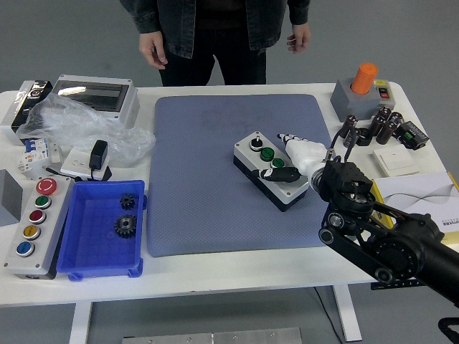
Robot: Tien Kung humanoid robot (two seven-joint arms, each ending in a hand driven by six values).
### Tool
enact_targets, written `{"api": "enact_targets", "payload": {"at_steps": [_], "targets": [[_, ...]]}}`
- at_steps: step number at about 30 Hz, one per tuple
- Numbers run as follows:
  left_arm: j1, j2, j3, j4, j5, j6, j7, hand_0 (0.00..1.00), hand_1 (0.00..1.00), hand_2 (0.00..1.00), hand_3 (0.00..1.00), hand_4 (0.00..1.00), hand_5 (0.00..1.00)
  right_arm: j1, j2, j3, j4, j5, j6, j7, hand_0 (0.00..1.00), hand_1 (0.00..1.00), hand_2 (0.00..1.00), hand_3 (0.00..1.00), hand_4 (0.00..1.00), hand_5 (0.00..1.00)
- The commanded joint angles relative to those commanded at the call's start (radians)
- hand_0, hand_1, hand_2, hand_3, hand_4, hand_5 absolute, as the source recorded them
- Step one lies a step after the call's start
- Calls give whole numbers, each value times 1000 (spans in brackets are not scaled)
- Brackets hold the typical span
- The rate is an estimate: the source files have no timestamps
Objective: Pick up the button,place it on the desk,press the button,press the button
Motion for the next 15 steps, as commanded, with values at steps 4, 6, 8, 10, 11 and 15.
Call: {"api": "enact_targets", "payload": {"at_steps": [4,6,8,10,11,15], "targets": [[-1,-2,2,0,-2,-1,-2,681,698,624,621,584,355,0,3,-20,-2,5,-18,0,840,966,998,998,998,837],[-1,-2,7,0,-6,-2,-3,681,698,622,619,572,354,2,0,-30,4,9,-38,0,837,940,998,998,998,841],[-3,-1,10,0,-7,-2,-3,681,698,622,619,572,354,5,-2,-38,10,11,-54,0,837,940,998,998,998,841],[-5,1,7,0,-4,-2,-4,681,698,622,619,572,354,9,-4,-45,12,13,-63,0,837,940,998,998,998,841],[-7,3,3,-1,-1,-1,-5,680,698,622,617,564,351,11,-6,-49,13,15,-68,0,819,900,982,998,998,832],[-10,7,-2,-1,3,0,-7,680,698,622,617,564,351,15,-6,-59,11,15,-87,0,819,900,982,998,998,832]]}}
